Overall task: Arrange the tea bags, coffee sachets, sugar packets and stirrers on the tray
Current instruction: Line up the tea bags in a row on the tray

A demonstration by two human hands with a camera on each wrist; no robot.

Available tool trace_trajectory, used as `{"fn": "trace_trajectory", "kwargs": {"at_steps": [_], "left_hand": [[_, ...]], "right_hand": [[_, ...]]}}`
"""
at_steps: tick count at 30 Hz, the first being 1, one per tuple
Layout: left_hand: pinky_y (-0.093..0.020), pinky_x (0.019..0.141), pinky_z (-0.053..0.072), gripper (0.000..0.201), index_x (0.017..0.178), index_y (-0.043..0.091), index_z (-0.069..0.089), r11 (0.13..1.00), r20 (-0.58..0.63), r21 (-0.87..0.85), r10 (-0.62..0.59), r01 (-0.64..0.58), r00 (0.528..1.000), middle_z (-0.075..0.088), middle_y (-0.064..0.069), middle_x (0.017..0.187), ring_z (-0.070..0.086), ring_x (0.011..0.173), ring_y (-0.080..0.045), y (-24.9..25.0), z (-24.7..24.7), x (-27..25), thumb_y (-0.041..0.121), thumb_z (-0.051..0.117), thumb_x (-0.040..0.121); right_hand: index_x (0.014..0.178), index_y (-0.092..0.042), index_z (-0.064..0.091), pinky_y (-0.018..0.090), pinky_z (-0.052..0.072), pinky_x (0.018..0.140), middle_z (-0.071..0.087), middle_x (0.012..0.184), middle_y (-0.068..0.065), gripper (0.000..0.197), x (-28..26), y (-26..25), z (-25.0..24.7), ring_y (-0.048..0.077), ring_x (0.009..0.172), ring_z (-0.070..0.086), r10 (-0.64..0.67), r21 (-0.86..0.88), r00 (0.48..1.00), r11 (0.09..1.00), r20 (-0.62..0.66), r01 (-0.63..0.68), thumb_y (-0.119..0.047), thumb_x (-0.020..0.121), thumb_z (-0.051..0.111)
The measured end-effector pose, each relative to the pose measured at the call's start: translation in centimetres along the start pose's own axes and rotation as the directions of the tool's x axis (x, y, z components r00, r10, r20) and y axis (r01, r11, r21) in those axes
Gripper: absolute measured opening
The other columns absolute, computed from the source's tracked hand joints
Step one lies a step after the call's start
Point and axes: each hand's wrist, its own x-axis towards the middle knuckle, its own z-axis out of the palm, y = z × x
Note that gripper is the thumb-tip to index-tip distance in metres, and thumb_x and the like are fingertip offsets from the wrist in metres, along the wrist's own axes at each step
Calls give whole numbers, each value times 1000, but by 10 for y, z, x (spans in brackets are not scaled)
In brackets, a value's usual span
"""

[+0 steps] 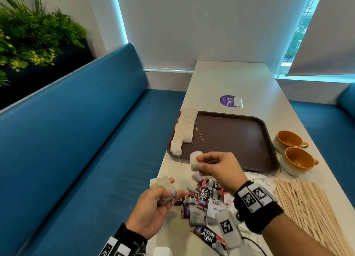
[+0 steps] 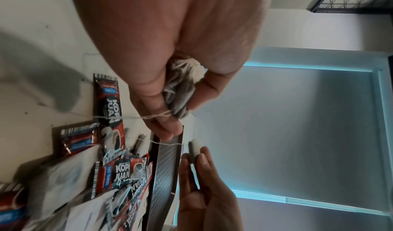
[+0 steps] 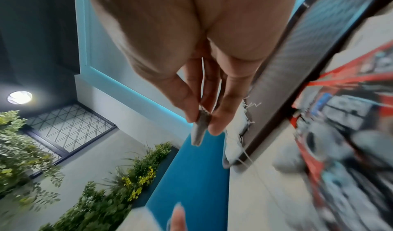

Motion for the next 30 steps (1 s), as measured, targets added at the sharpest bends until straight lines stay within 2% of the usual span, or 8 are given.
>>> {"fn": "trace_trajectory", "kwargs": {"at_steps": [4, 6, 8, 11, 15, 20, 25, 30], "left_hand": [[-38, 73, 64, 29, 113, -14, 61, 1000, -11, 1, 13, -13, 1000, 66, -26, 93, 73, 84, -38, 2, -7, 5, -16, 44, 89], [-37, 71, 64, 28, 110, -12, 62, 1000, -11, 3, 8, -8, 1000, 68, -26, 89, 72, 83, -36, 3, -10, 7, -17, 45, 88], [-35, 68, 64, 28, 107, -13, 64, 1000, -14, -12, 7, -7, 1000, 69, -25, 90, 71, 82, -35, 5, -13, 10, -16, 47, 84], [-37, 69, 63, 36, 109, -12, 64, 998, -21, -66, -10, 9, 1000, 67, -24, 96, 69, 86, -36, 7, -20, 15, -9, 56, 74], [-34, 68, 63, 38, 107, -11, 68, 1000, -37, -23, -12, 11, 999, 68, -22, 91, 69, 80, -31, 9, -28, 19, -12, 75, 69], [-31, 64, 63, 28, 109, -17, 63, 1000, -107, 19, 24, -22, 994, 70, -20, 82, 69, 74, -30, 5, -37, 28, -16, 63, 81], [-31, 59, 62, 23, 107, -17, 64, 999, -132, 36, 10, -5, 991, 64, -25, 82, 69, 67, -30, 3, -40, 32, -19, 60, 84], [-29, 58, 60, 32, 110, -22, 58, 998, -143, 69, 4, 6, 990, 66, -28, 83, 69, 66, -27, 2, -42, 34, -13, 68, 80]], "right_hand": [[96, -21, 81, 16, 55, 77, 78, 89, -4, 20, 51, -14, -10, 6, 80, 71, -130, -91, 977, 989, -167, 116, -15, 78, 87], [97, -20, 80, 9, 50, 70, 77, 89, -5, 20, 76, -17, -10, 2, 75, 66, -137, -94, 970, 988, -199, 120, -15, 78, 87], [96, -21, 80, 14, 50, 74, 76, 90, -5, 22, 99, -14, -7, 4, 77, 67, -129, -130, 975, 986, -181, 106, -16, 76, 88], [94, -23, 80, 28, 59, 81, 77, 91, -3, 24, 127, 2, 0, 15, 85, 73, -53, -199, 990, 980, -132, 26, -21, 73, 91], [96, -23, 80, 33, 62, 83, 76, 93, 1, 23, 152, 24, 12, 16, 78, 70, 23, -364, 996, 930, -83, -52, -20, 75, 90], [100, -18, 79, 26, 59, 76, 75, 94, 5, 21, 168, 31, 22, 15, 71, 69, 85, -441, 995, 892, -56, -101, -20, 80, 87], [91, -23, 78, 32, 60, 84, 74, 92, -1, 35, 180, 33, 29, 17, 83, 73, 127, -464, 988, 872, -92, -155, -38, 65, 96], [96, -26, 76, 35, 60, 89, 71, 97, -2, 39, 182, 28, 28, 19, 90, 72, 131, -523, 989, 840, -65, -146, -42, 66, 94]]}}
